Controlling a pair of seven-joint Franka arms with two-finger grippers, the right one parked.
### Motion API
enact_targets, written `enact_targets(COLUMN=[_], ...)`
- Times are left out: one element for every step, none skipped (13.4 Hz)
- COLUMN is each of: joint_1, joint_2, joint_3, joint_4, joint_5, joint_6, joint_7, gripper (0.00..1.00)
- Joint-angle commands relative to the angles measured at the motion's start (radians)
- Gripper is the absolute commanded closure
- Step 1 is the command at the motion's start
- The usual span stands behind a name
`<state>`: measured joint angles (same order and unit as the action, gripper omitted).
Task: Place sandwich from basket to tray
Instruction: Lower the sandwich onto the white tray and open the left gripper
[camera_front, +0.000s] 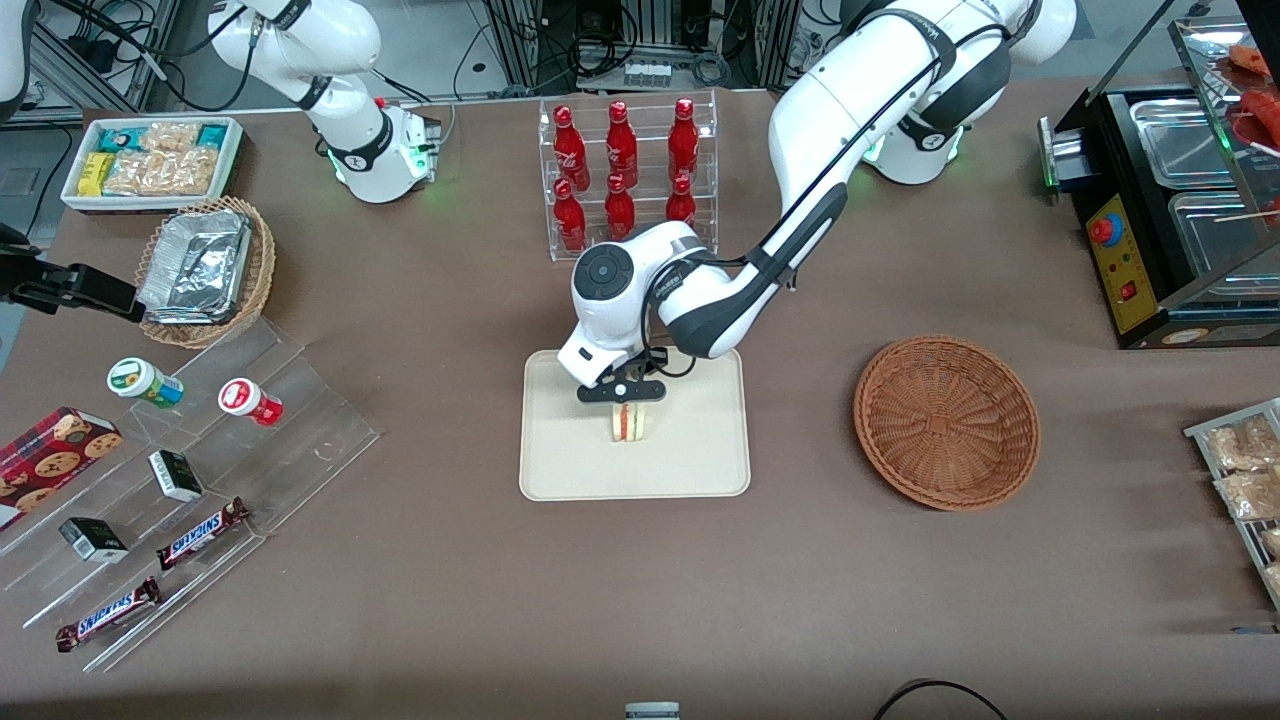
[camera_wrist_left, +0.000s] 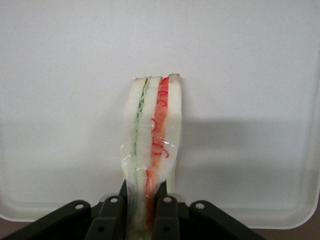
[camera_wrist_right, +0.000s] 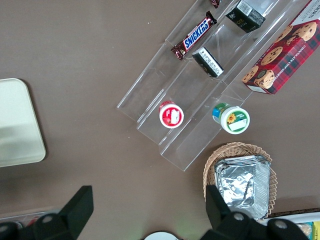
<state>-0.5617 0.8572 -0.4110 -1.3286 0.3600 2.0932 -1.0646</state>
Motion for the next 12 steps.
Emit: enact_targets(joint_1=[-0.017,-0.015,-0.009,-0.001,0.006,0.020,0.043,0.060,0.081,0.104,0.146,0.179], joint_2=[0.019,0.011,0.000,-0.023,-0.056,-0.094,-0.136,-0.188,-0.245,-0.295,-0.349,-0.398], joint_3=[0.008,0.006,0.006,0.006,0.005,0.003,0.003,0.003,0.003,0.003,0.003,0.003], joint_4=[0.037,0.037,0.037,0.035,0.032,0.029,0.029,0.028,0.022,0.022,0.022,0.019], joint_5=[0.036,0.039,0.037,0.030,0.025,0.019,-0.022,-0.067,-0.091,-0.105,-0.137,-0.162], joint_6=[-0.007,-0.009,-0.018,-0.030,-0.053,-0.099,-0.154,-0.200,-0.255,-0.334,-0.408,-0.447], joint_7=[-0.023,-0.023,-0.025,-0.025,-0.026,-0.026,-0.025,-0.020,-0.017,-0.014,-0.008,-0.002], gripper=[0.06,0.02,0.01,0.01,0.01,0.01,0.01,0.01,0.01,0.01,0.01,0.01])
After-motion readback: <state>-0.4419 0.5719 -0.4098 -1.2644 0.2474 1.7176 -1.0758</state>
